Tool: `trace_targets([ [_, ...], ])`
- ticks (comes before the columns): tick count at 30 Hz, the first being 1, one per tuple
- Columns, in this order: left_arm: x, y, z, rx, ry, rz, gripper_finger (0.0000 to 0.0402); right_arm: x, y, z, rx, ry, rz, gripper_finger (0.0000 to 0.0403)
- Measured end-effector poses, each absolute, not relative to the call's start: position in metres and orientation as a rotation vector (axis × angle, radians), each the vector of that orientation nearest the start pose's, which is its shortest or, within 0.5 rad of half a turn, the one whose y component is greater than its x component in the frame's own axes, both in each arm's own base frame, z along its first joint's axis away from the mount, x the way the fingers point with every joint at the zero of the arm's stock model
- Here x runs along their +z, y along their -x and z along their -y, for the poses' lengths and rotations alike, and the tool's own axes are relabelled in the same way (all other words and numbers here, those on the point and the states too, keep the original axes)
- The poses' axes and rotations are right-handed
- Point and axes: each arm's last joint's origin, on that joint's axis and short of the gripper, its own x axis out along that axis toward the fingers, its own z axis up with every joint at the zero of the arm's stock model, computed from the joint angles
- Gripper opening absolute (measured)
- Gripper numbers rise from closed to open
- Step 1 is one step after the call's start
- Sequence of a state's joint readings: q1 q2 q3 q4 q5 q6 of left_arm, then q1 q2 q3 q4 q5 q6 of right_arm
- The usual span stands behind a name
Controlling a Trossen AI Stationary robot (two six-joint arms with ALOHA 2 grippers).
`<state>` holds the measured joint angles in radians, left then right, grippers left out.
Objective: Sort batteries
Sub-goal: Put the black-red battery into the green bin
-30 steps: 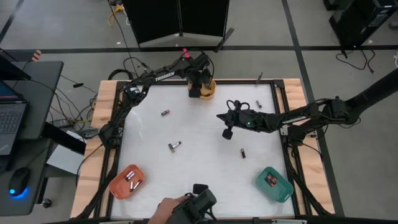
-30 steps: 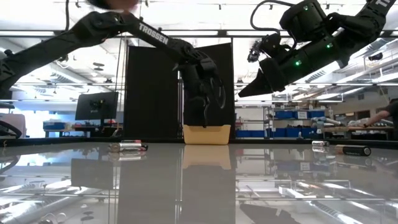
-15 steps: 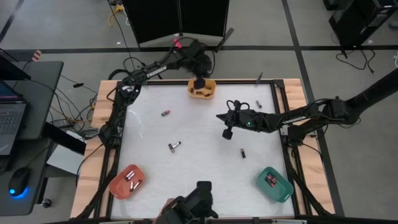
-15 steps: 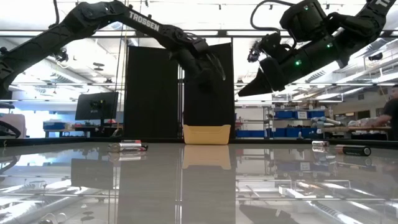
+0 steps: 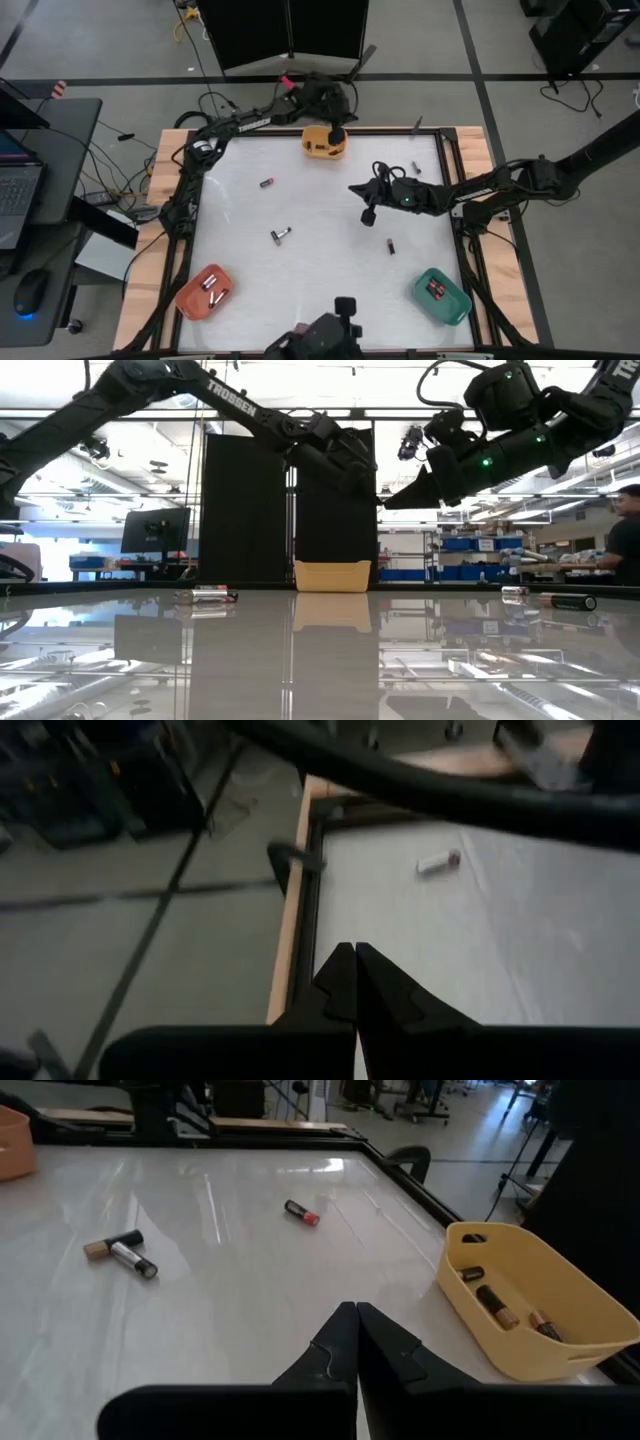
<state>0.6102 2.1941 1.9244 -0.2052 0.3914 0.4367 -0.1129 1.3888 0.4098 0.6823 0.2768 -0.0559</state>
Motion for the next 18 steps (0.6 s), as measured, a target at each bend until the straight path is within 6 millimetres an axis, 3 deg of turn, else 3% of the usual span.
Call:
trace_targets([
  [4, 0.271, -0.415, -0.268, 0.122, -0.229, -0.378, 0.0001, 0.162, -0.243, 0.036, -0.37, 0.076, -0.282, 0.0009],
  [8, 0.265, -0.391, -0.244, 0.122, -0.212, -0.342, 0.0001, 0.157, -0.238, 0.036, -0.354, 0.07, -0.27, 0.0009],
  [18, 0.259, -0.305, -0.14, 0.158, -0.261, -0.301, 0.0003, 0.156, -0.237, 0.034, -0.322, 0.008, -0.261, 0.001],
])
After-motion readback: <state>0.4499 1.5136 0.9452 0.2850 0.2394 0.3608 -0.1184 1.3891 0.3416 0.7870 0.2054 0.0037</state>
